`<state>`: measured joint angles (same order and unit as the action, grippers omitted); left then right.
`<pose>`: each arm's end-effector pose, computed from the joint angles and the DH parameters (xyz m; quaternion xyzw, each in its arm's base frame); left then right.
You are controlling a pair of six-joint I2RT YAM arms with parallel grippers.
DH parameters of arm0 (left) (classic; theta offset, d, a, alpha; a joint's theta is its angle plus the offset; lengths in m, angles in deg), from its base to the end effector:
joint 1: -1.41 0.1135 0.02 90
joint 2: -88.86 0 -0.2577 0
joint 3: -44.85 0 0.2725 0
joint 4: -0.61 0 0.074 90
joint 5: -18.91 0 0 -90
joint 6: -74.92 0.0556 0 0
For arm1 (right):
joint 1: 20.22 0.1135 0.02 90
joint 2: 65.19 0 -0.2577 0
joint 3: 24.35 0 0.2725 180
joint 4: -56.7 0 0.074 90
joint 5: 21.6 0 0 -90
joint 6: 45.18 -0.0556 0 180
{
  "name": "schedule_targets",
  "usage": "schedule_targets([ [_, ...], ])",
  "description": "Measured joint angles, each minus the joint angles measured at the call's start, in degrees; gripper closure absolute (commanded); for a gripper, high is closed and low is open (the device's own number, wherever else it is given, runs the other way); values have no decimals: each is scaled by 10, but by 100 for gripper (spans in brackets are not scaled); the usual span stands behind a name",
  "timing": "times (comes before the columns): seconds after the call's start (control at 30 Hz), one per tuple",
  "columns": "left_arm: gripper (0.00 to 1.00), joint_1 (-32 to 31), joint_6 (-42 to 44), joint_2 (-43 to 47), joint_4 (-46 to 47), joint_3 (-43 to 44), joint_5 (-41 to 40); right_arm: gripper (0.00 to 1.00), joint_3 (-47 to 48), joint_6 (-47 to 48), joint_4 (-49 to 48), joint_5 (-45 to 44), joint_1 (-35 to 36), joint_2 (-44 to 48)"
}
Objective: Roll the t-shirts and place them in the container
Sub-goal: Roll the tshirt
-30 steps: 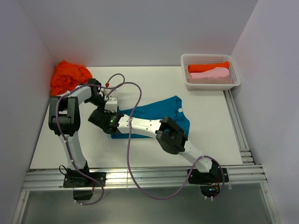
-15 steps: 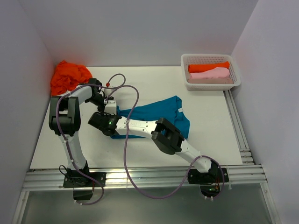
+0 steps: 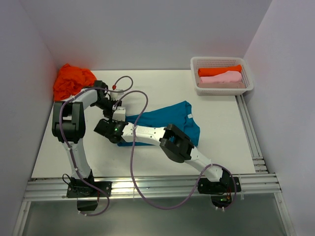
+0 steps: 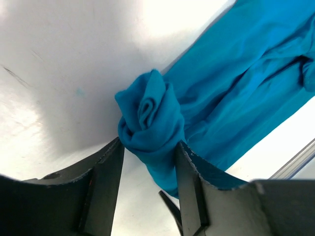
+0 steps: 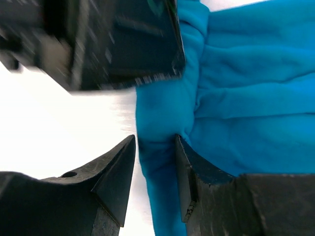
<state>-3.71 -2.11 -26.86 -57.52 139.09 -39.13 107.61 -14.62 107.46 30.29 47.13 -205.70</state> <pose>0.4030 -0.0657 0.1267 0.1751 0.9416 -0.2676 0.1056 0.2429 0.4929 0.1356 0.0233 0.9153 0.0826 0.3935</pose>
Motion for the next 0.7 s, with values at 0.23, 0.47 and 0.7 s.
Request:
schedule_targets([
  [0.23,46,4,0,-4,-9,61,-2,54,2,-10,26,0,0,-6],
  [0.47,45,26,5,-12,-26,142,1,62,16,-9,42,5,-2,-14],
  [0.7,45,48,23,-14,-56,163,24,82,-64,12,-38,64,-21,26],
])
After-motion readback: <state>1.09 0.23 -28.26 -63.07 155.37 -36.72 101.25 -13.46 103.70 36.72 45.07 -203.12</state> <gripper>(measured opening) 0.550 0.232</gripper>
